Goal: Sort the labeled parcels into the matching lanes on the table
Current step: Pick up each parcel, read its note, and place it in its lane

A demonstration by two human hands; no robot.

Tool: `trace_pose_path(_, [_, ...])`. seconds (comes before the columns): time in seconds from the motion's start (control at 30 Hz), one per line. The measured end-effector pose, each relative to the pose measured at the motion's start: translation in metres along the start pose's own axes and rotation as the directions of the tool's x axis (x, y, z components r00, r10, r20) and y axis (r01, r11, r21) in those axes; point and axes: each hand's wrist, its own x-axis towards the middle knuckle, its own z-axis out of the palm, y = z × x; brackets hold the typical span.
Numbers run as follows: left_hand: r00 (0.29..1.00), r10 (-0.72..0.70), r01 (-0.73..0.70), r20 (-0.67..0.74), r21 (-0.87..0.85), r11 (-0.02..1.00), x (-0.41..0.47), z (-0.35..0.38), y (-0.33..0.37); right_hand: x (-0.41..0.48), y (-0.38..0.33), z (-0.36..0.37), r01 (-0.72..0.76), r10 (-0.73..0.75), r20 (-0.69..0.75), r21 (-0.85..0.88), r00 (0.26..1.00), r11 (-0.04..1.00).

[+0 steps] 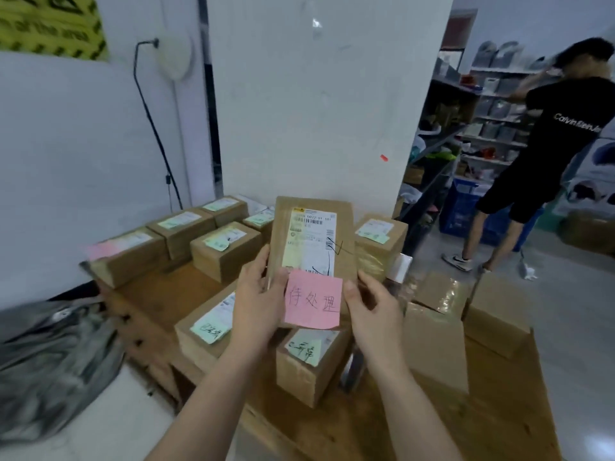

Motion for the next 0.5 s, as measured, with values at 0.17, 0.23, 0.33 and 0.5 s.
trace_pose_path(0.17, [0.993, -0.03, 0.027, -0.115, -0.028, 0.999, 0.023, -0.072, -0.009, -0.007, -0.028, 0.075, 0.015, -0.016, 0.103, 0.01, 0.995, 1.0])
trace_pose_path(0.23, [0.986, -0.024, 0.02, -0.166, -0.022, 1.0, 0.034, -0.102, -0.013, -0.008, -0.039, 0.107, 0.024, -0.024, 0.13, 0.007, 0.991, 1.0])
trace_pose_path(0.33, [0.979, -0.016, 0.016, -0.205, -0.003, 1.0, 0.054, -0.145, -0.019, -0.009, -0.054, 0.155, 0.03, -0.031, 0.179, 0.011, 0.983, 1.0])
trace_pose_path(0.5, [0.973, -0.018, 0.024, -0.228, 0.021, 1.0, 0.095, -0.216, -0.031, -0.012, -0.075, 0.238, 0.015, -0.02, 0.184, 0.028, 0.983, 0.999])
